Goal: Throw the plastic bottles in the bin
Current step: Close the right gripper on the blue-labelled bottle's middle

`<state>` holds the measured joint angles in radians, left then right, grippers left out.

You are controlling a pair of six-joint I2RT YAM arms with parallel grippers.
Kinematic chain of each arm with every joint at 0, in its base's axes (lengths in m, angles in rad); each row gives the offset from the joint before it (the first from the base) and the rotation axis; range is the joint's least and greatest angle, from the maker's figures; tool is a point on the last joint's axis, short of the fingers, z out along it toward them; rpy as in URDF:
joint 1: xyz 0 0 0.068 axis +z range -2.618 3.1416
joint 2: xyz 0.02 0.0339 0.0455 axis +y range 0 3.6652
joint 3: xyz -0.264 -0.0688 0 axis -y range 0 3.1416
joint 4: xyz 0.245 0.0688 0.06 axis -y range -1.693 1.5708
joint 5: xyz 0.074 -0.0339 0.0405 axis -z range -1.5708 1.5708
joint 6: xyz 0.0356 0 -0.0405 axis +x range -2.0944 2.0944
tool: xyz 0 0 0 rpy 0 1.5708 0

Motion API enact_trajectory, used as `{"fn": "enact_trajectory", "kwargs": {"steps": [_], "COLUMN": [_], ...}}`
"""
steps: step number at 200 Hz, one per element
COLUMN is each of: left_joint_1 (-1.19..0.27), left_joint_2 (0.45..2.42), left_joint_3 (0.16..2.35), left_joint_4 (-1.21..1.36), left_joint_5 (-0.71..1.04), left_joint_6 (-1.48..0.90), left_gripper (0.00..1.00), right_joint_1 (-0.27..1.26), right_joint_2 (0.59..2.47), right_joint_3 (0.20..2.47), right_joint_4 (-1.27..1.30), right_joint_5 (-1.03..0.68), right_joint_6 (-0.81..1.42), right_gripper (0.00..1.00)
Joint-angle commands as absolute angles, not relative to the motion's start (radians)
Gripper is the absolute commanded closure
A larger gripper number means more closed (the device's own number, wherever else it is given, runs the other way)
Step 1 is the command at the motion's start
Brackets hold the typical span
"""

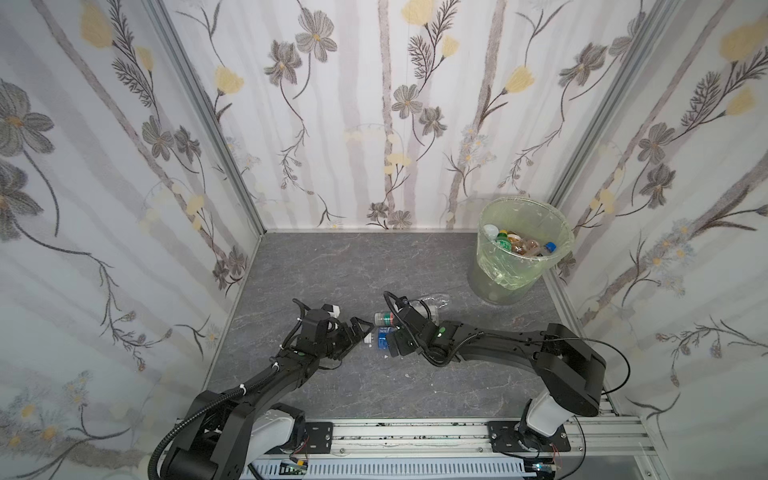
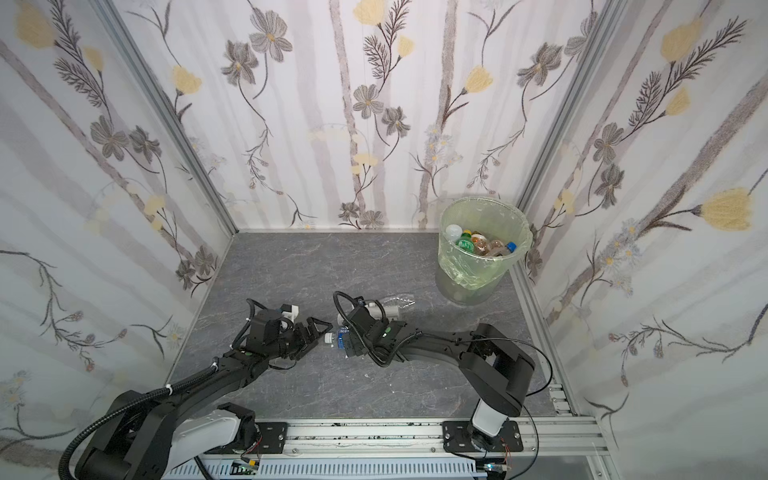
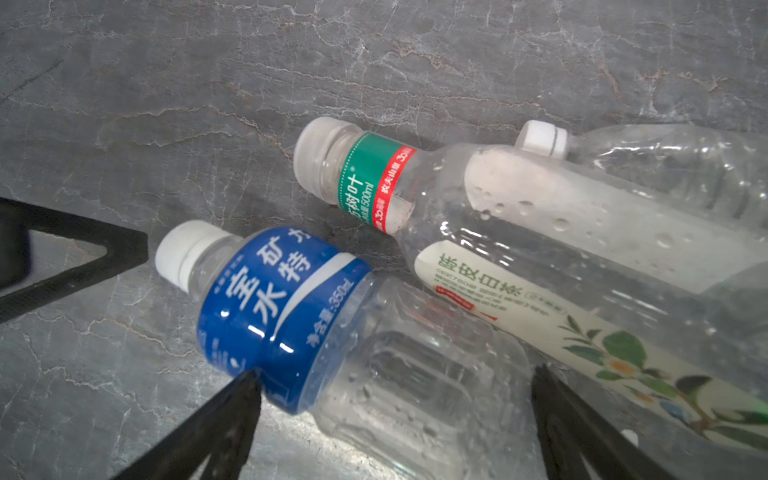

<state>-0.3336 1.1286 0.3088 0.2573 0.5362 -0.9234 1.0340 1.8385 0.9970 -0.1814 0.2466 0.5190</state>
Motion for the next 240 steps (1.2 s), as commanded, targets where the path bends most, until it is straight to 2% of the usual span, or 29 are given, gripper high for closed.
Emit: {"fn": "enact_trajectory", "kwargs": {"steps": [1, 80, 183, 240], "left_joint_1": [-0.323, -0.304, -0.247, -0.232], "left_joint_2": [1.116, 1.123, 1.120, 1.118], "left_joint_3": [0.295, 0.285, 0.270, 0.271], "left_joint_4": [0.287, 0.288, 0.288, 0.289], "left_joint_5": [0.553, 0.560, 0.586, 0.589], "left_joint_6": [-0.937, -0.935, -0.948, -0.951], "left_gripper": [0.00, 0.00, 0.00, 0.00], "right_joint_1": [1.044, 1.058, 1.089, 1.089], "right_joint_2": [1.858, 1.865, 1.961, 2.007], "right_joint_3": [1.021, 1.028, 1.087, 1.121], "right_joint_4": [-0.143, -0.135, -0.122, -0.125], "right_joint_5": [0.231, 0.226, 0.205, 0.201], "right_joint_6": [0.548, 0.526, 0.537, 0.505], "right_gripper": [0.00, 0.00, 0.00, 0.04]}}
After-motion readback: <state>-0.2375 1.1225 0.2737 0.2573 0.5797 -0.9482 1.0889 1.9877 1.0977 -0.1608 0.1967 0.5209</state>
